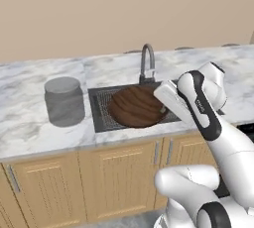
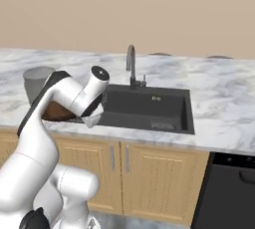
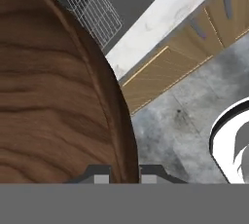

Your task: Pick the jar and bowl and place them in the sink. Then turn on the water.

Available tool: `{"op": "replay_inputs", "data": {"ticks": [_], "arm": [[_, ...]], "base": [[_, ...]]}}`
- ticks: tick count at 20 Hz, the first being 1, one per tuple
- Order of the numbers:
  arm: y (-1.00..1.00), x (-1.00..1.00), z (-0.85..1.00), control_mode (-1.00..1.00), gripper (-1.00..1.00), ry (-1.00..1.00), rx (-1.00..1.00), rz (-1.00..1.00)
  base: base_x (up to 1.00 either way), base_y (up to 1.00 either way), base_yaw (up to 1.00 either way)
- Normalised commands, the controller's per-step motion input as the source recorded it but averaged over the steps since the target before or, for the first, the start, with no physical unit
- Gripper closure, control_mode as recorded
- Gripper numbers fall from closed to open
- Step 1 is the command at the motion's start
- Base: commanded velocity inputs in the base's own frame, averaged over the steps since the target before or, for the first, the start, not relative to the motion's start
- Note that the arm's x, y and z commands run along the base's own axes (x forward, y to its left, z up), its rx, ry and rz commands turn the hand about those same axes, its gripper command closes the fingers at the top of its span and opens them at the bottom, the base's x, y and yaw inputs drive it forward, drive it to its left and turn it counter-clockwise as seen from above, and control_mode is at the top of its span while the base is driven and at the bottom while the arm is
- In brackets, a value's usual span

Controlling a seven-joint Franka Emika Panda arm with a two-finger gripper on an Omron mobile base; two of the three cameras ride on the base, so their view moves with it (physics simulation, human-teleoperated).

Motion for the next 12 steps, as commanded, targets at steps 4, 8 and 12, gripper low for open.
{"op": "replay_inputs", "data": {"ticks": [4,8,12], "arm": [[0.00,0.00,0.00,1.00,1.00,0.00,0.00,0.00],[0.00,0.00,0.00,1.00,1.00,0.00,0.00,0.00],[0.00,0.00,0.00,1.00,1.00,0.00,0.00,0.00]], "base": [[0.61,-0.53,-0.05],[0.55,-0.04,-0.04],[0.20,0.00,-0.05]]}}
